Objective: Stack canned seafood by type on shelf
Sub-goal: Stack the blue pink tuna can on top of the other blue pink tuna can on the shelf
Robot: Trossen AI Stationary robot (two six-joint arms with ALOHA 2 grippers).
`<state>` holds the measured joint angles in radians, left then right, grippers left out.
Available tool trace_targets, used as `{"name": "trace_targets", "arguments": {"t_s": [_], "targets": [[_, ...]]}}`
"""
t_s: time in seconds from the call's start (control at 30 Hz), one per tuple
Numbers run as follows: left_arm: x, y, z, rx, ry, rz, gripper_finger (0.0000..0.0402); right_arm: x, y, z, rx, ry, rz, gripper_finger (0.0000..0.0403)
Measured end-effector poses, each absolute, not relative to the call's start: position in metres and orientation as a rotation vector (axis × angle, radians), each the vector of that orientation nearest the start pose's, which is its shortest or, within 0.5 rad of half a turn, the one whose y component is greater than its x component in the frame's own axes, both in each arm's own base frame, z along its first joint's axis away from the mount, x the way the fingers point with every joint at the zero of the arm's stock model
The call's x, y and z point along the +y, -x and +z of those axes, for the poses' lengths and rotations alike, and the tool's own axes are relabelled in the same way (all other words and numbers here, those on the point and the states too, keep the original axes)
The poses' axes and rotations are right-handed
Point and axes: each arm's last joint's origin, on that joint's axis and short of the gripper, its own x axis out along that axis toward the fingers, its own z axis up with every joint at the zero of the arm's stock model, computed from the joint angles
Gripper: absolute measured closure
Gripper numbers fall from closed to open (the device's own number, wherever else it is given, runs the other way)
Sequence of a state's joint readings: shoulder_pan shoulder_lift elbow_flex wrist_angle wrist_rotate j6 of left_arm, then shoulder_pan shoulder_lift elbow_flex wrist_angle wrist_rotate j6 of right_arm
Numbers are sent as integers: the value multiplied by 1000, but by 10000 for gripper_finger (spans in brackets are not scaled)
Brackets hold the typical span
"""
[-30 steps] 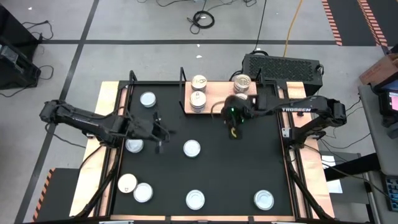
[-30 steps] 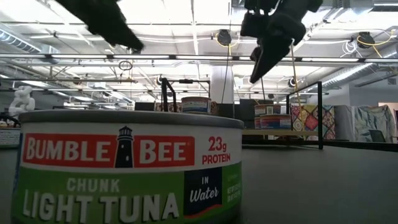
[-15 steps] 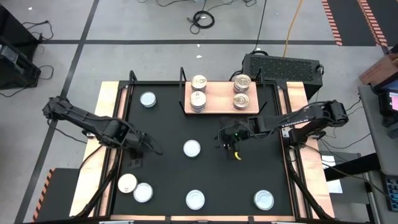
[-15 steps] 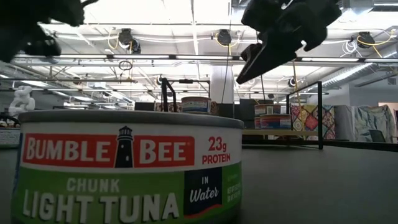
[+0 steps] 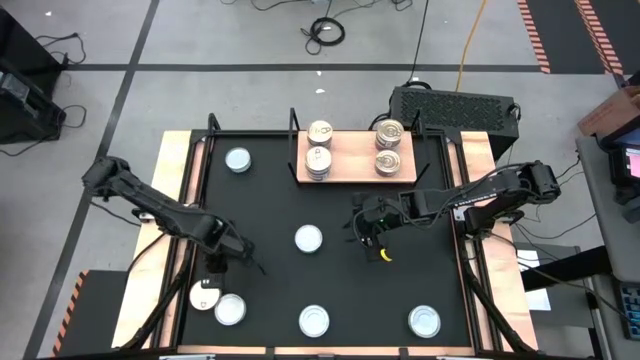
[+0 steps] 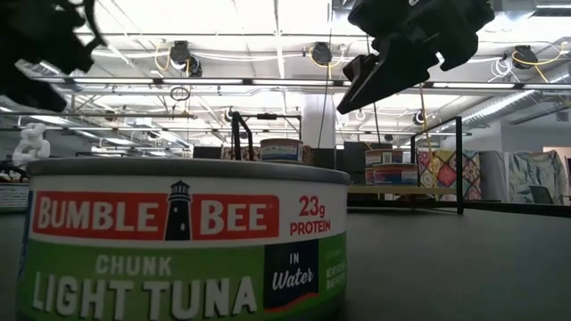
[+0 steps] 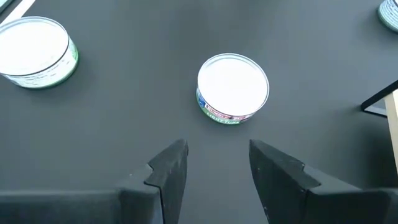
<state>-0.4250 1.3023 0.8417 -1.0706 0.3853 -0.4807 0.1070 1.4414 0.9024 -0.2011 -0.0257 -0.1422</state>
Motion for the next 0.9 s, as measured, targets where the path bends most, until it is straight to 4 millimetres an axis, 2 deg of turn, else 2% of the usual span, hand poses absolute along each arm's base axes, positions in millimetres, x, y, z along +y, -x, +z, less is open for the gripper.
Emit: {"name": "trace_targets", "arguments": {"t_s": [0.23, 0.4, 0.63, 0.77, 0.9], "targets": [[-109, -187, 179, 1825, 239, -433, 271, 32, -296, 225, 738, 176, 183, 237], [-114, -189, 168, 1856, 163, -510, 267, 32, -296, 225, 741, 177, 184, 237], [-120, -194, 158, 1839, 140, -624, 267, 32, -296, 225, 741, 177, 184, 237], [-121, -196, 155, 1830, 117, -672, 279, 32, -296, 225, 742, 177, 184, 237], [-121, -196, 155, 1820, 103, -704, 322, 32, -296, 225, 742, 176, 184, 237]]}}
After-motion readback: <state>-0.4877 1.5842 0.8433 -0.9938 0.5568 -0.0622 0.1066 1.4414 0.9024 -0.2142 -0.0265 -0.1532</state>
